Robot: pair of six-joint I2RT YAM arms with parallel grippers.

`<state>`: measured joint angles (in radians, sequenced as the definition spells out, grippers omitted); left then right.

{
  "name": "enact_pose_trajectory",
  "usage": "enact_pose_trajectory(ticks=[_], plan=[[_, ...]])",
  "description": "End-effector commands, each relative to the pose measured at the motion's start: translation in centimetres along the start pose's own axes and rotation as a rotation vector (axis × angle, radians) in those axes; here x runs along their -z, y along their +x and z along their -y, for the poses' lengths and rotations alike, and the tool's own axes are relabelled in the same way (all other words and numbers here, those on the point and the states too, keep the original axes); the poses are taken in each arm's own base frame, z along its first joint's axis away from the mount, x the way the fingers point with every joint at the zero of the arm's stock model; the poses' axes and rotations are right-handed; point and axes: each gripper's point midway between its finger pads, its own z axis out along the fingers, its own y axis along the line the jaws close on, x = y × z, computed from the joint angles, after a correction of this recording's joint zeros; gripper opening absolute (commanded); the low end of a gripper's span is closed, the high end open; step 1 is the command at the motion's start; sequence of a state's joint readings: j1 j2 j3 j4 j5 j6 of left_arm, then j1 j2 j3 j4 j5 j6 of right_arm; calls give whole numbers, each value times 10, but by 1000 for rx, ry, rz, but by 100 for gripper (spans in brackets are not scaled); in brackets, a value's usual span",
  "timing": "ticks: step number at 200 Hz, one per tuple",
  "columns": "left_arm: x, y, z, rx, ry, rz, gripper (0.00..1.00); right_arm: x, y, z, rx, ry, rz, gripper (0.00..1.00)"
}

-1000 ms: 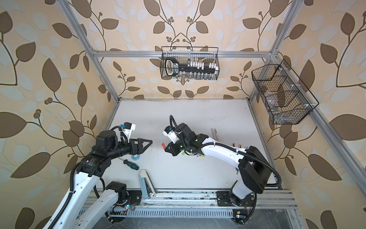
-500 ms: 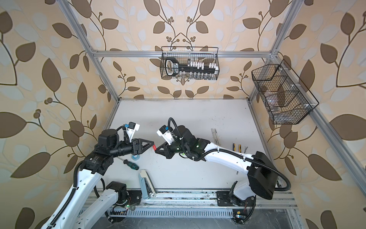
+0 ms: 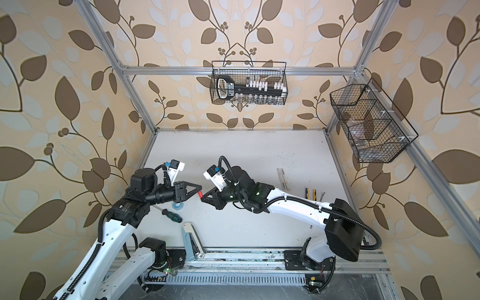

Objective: Insert the pens into the pen caps
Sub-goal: 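Close the left gripper on the red cap and open the right gripper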

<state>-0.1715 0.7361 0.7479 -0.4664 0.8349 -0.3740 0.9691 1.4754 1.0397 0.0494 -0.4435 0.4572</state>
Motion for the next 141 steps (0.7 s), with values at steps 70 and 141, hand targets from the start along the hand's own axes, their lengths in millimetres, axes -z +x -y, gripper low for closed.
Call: enact_pose_trajectory(ticks=[70,141], plan=[[-5,2,9,-30,49,-30,8,4,-23,-15,32,-2,66,19],[7,-5,-10,-77,-128,27,0,18,-1,29,-41,215,50,66]])
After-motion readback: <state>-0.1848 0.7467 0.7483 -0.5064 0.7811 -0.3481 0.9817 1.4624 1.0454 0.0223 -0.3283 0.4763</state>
